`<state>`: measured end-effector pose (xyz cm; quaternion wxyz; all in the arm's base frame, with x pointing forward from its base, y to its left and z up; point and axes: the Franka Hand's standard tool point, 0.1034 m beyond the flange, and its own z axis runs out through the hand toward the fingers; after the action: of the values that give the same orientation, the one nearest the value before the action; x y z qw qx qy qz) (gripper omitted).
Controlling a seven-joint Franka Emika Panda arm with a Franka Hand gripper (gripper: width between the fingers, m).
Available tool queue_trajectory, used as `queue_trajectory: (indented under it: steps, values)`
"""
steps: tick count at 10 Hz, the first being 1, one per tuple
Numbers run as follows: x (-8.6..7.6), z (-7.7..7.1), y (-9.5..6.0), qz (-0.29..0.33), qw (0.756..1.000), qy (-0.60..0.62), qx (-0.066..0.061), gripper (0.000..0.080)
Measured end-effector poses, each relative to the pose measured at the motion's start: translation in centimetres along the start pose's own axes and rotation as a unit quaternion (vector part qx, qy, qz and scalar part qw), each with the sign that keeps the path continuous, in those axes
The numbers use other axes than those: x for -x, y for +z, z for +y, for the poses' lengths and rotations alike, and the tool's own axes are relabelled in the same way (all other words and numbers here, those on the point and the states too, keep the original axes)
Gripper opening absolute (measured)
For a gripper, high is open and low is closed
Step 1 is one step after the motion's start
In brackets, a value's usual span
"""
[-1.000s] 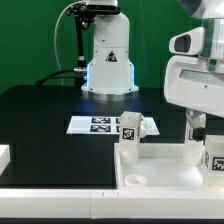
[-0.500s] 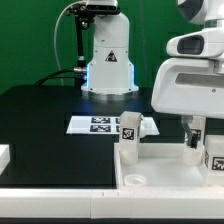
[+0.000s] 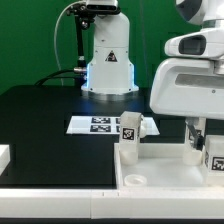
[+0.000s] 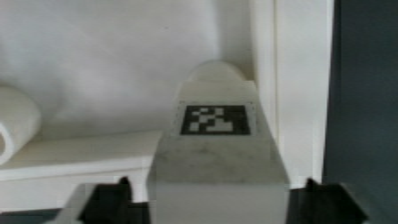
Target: Assemble square table
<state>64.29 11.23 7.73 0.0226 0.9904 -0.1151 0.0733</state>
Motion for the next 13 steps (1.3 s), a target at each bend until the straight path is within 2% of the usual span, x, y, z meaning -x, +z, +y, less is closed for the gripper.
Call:
queue_trajectory:
  steps: [1, 4, 7, 9, 11, 12, 13]
  values:
    - [0.00, -0.01, 0.00, 0.000, 0.999, 0.045, 0.000, 0.0284]
    - [0.01, 0.02, 0.03, 0.000, 0.990, 0.139, 0.000, 0.0284]
    - [-0.02, 0.56, 0.06, -0.007, 0.939, 0.345, 0.002, 0.0284]
    - [-0.14, 0.68, 0.09, -0.028, 0.885, 0.465, 0.013, 0.0284]
    - [0.19, 0.24, 0.07, -0.035, 0.795, 0.606, 0.014, 0.0285]
    - [0.25, 0.24, 0.05, -0.034, 0.761, 0.647, 0.014, 0.0285]
    - [0.35, 0.11, 0.03, -0.033, 0.717, 0.696, 0.017, 0.0285]
